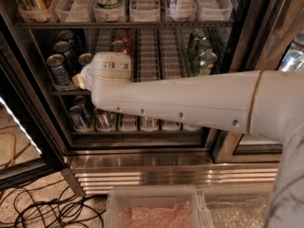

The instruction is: Pick pepsi can from middle shelf of fridge

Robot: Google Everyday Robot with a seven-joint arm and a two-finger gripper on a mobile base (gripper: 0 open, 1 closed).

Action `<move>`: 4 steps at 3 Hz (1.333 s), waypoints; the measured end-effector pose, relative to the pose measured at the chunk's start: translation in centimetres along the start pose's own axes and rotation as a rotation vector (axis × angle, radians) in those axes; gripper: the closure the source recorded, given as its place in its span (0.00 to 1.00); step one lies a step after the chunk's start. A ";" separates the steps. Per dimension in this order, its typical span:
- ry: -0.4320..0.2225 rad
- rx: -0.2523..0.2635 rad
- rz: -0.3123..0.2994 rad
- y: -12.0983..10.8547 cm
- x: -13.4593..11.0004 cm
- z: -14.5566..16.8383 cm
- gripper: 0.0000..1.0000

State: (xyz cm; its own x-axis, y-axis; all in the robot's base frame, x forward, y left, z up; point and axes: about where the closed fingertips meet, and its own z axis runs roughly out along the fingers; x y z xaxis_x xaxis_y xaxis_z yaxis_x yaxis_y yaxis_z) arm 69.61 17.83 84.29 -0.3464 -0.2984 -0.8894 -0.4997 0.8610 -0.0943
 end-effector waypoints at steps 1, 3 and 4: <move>-0.015 -0.003 -0.014 -0.5 -0.9 1.8 0.23; -0.031 -0.007 -0.031 -0.6 -1.6 3.1 0.41; -0.031 -0.007 -0.031 -0.6 -1.6 3.1 0.64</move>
Offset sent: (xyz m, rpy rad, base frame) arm 0.0324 0.0092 0.0036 0.0170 -0.0231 0.0045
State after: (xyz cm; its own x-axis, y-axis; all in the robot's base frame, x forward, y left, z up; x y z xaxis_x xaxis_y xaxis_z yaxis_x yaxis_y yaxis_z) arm 72.92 19.06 84.41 -0.3062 -0.3118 -0.8995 -0.5155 0.8486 -0.1187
